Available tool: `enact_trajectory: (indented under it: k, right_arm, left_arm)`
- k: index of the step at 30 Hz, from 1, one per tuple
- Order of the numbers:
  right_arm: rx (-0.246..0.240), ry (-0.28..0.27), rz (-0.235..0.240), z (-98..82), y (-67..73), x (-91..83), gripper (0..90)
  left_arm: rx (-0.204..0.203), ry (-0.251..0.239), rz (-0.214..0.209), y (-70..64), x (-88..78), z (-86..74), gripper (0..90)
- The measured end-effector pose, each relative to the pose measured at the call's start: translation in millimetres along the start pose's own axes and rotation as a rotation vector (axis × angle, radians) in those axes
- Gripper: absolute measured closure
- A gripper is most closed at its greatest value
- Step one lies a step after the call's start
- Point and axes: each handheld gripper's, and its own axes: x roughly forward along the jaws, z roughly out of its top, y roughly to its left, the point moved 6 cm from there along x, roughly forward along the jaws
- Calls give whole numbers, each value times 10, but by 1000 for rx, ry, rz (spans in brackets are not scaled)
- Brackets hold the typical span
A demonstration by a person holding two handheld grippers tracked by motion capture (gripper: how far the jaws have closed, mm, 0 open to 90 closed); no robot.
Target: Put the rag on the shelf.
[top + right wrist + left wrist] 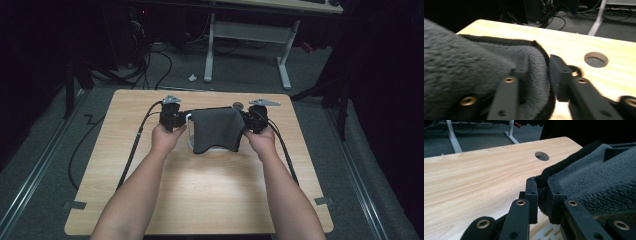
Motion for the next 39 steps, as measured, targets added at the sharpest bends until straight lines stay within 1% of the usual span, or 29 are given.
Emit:
enact_trajectory:
  k: [2, 4, 6, 8, 10, 13, 15, 18, 20, 22, 25, 27, 31, 33, 36, 39]
  right_arm:
    - [8, 6, -10, 9, -25, -13, 632]
    - [-1, 8, -26, 21, -50, -36, 612]
    - [-21, 5, -41, 41, -53, -58, 594]
    - [-46, 3, -70, 65, -60, -84, 577]
    - [-44, -7, -83, 94, -70, -109, 569]
    - [-42, -24, -88, 148, -102, -148, 551]
    - [-45, -35, -99, 188, -111, -177, 548]
    - [-53, -54, -116, 245, -120, -220, 540]
    - [-62, -57, -126, 269, -132, -242, 535]
    - [-67, -61, -133, 287, -144, -264, 532]
    - [-69, -67, -146, 305, -165, -302, 527]
    - [-79, -69, -151, 315, -177, -340, 521]
    - [-96, -77, -169, 313, -176, -431, 517]
    - [-99, -82, -173, 304, -174, -471, 514]
    - [-113, -83, -181, 285, -168, -532, 507]
    - [-129, -80, -184, 263, -141, -608, 499]
  left_arm:
    - [1, -6, 4, -13, -14, 17, 794]
    - [1, -14, 6, -21, -28, 36, 786]
    - [0, -16, 11, -19, -40, 46, 778]
    - [1, -14, 15, -14, -55, 50, 776]
    - [5, -15, 20, -14, -63, 55, 776]
    - [10, -16, 29, -6, -79, 65, 772]
    - [19, -13, 43, -2, -87, 66, 774]
    - [25, -9, 48, 5, -99, 66, 750]
    - [19, -17, 53, 14, -118, 82, 734]
    - [27, -30, 60, 14, -147, 107, 723]
    - [32, -47, 74, 24, -210, 151, 705]
    - [39, -52, 90, 40, -268, 176, 695]
    - [52, -65, 109, 54, -385, 213, 665]
    - [52, -86, 112, 48, -465, 228, 657]
    - [51, -103, 118, 37, -554, 222, 642]
    - [67, -111, 131, 21, -647, 179, 624]
